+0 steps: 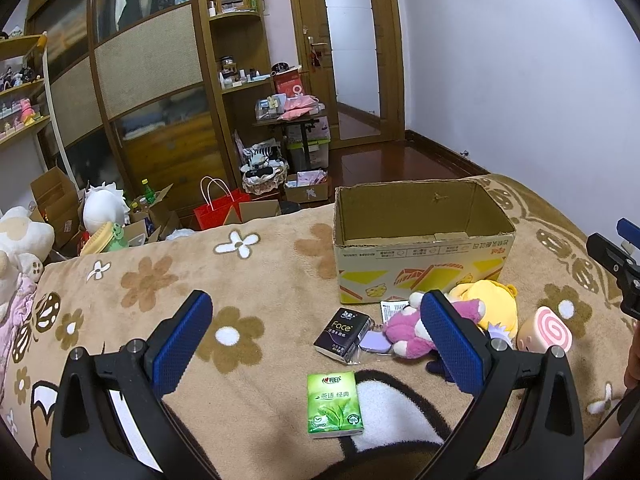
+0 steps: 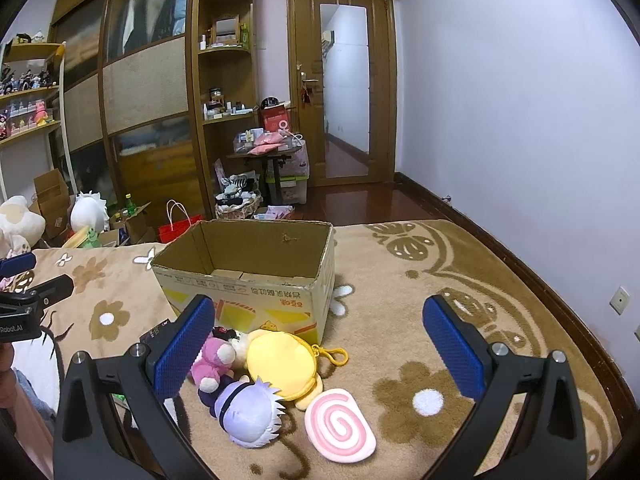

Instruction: Organize soft objects

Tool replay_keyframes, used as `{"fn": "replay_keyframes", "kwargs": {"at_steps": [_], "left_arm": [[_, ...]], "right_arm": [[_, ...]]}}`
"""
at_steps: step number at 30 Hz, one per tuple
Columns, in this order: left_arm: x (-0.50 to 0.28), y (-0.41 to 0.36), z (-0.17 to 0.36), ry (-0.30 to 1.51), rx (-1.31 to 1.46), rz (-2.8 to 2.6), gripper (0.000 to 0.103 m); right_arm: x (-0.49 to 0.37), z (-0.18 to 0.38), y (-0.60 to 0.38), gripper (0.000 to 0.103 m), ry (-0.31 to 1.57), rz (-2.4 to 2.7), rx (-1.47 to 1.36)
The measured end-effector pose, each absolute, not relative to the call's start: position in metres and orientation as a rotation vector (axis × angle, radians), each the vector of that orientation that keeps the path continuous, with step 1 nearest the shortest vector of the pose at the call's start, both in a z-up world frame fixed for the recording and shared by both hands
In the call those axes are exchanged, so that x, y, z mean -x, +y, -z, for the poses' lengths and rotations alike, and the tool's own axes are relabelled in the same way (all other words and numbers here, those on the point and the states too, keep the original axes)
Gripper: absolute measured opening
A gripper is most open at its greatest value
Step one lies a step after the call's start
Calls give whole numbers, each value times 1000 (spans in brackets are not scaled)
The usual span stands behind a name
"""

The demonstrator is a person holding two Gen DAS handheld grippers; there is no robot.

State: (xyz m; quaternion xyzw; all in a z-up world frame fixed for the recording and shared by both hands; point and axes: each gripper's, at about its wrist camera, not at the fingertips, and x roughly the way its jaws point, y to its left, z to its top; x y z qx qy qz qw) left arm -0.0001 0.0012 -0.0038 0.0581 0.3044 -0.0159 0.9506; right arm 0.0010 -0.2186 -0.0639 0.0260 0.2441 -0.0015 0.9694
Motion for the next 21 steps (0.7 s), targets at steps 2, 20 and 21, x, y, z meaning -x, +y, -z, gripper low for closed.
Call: {"fn": "replay_keyframes", "kwargs": {"at_steps": [2,20,21], "left_arm": [[0,1,4,618,-119,29,103],[0,4,8,622,-120,30,103],[0,5,8,622,-120,30,103]], "right_arm": [[0,63,-218,103,493,6,-51],[2,60,-215,103,495,-16,-49],[2,60,-215,103,495,-15,-49]]}}
